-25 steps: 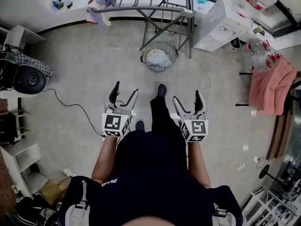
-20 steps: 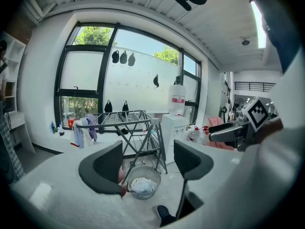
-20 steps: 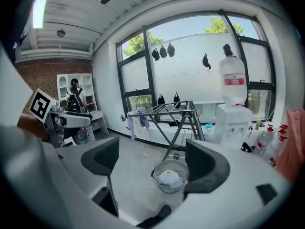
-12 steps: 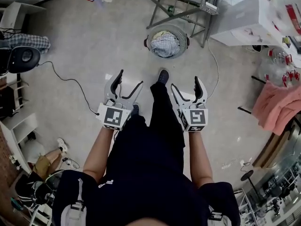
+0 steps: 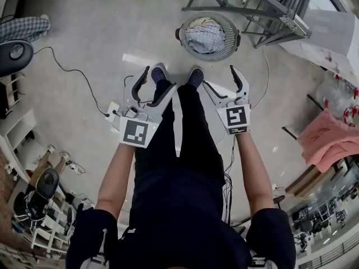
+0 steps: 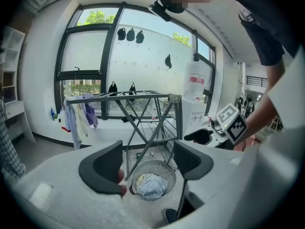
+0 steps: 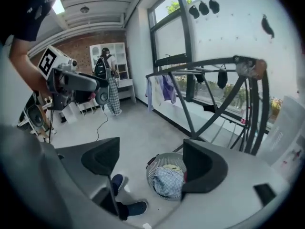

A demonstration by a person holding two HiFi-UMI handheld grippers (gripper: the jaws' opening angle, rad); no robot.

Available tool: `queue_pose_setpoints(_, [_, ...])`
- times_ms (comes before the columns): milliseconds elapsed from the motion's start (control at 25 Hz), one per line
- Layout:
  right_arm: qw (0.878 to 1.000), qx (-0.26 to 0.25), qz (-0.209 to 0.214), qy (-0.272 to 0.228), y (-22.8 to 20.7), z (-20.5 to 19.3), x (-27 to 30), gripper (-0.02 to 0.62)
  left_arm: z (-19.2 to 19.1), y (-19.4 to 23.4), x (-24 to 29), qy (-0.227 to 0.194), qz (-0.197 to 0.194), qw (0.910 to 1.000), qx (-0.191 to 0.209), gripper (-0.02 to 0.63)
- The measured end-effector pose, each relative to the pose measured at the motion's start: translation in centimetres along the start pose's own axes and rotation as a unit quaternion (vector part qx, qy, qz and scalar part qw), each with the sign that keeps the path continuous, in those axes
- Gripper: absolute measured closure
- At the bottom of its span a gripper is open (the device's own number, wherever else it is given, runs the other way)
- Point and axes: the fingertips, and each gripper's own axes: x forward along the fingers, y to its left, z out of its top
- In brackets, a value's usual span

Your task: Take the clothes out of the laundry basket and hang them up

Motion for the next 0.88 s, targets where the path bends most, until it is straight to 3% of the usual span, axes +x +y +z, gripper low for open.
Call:
queue_pose_setpoints(160, [0.999, -0.026, 0.029, 0.027, -1.3, -4.3, 6.6, 0.179, -4.0, 2.3, 3.4, 0.009, 0.000, 0.9998, -0.019, 0.282])
queue_pose_setpoints(360, [0.993, -0.058, 0.062, 0.077, -2.3, -11.6, 16.7, 0.186, -11.5, 4.1, 7.1, 0.036, -0.015, 0.9991, -0.015, 0.282])
queue_pose_setpoints(560, [0.987, -0.061, 0.076, 0.125, -3.8, -18.9, 25.7, 0.281, -18.4, 4.8, 8.6, 0.063, -0.018, 0.9971, -0.038, 0.282])
queue_pose_setpoints(760, [0.972, -0.093, 0.110, 0.185, -3.7, -26.1, 32.0, 0.334, -23.4, 6.2, 9.1, 0.072, -0.007, 0.9960, -0.051, 0.282])
queue_pose_setpoints(880, [0.953, -0.122, 0.150, 0.233, -2.9, -30.9, 34.7, 0.352, -25.5, 7.1, 9.6, 0.064, 0.013, 0.9954, -0.070, 0.282])
